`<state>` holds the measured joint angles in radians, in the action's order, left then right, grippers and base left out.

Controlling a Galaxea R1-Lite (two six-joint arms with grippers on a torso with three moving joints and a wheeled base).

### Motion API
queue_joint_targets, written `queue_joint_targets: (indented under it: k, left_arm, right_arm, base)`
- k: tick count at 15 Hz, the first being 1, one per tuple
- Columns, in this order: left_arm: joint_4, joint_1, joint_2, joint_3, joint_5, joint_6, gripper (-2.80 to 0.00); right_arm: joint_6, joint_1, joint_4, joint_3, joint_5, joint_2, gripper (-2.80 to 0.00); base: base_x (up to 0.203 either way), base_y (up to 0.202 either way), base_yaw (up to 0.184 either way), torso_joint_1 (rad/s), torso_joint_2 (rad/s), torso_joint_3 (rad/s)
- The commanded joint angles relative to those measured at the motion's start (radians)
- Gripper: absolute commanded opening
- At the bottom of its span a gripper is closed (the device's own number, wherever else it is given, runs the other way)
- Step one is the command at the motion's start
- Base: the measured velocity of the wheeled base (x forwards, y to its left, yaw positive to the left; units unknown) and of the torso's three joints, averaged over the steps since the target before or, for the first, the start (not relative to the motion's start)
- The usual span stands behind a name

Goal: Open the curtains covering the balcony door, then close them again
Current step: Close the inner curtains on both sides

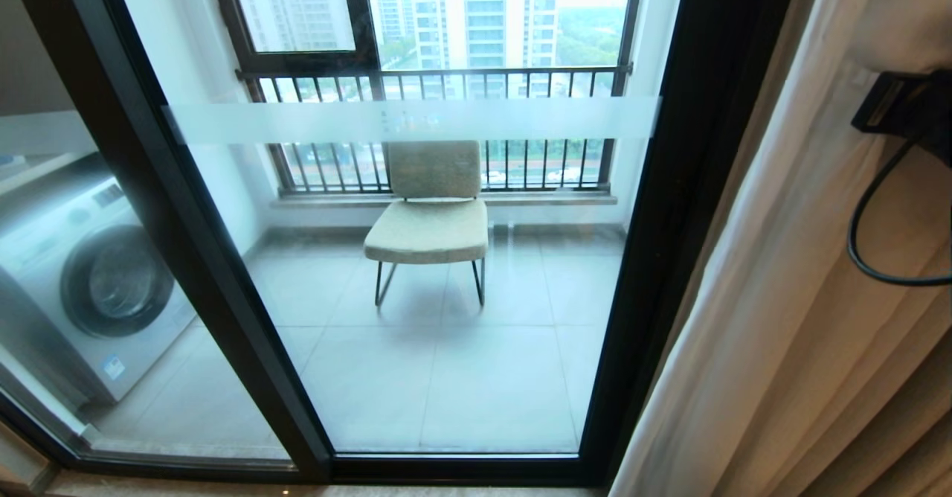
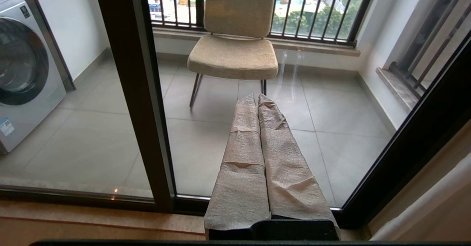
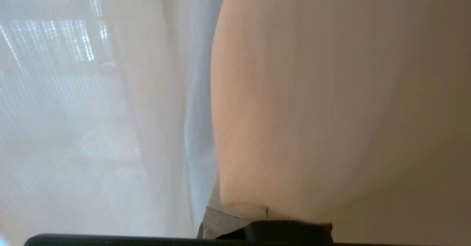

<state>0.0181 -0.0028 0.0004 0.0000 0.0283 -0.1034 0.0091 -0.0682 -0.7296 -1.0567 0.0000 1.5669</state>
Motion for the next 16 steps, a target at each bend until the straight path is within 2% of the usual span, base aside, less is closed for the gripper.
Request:
queue_joint_targets:
  k: [1,16]
  left_arm:
    - [0.000,0.001,0.000,0.000,0.001,-0.001,-2.80]
    - [0.000,0.000,0.000,0.000,0.001,-0.001,-2.80]
  right_arm:
    - [-0.004,0.010,-0.013,0.036,0.000,-0.032,-2.80]
    - [-0.001,0.010,-0.013,0.055,0.000,-0.057,-2.80]
  base:
    - [0.000,0.000,0.000,0.000,0.00,0.000]
    - [0.000,0.000,0.000,0.000,0.00,0.000]
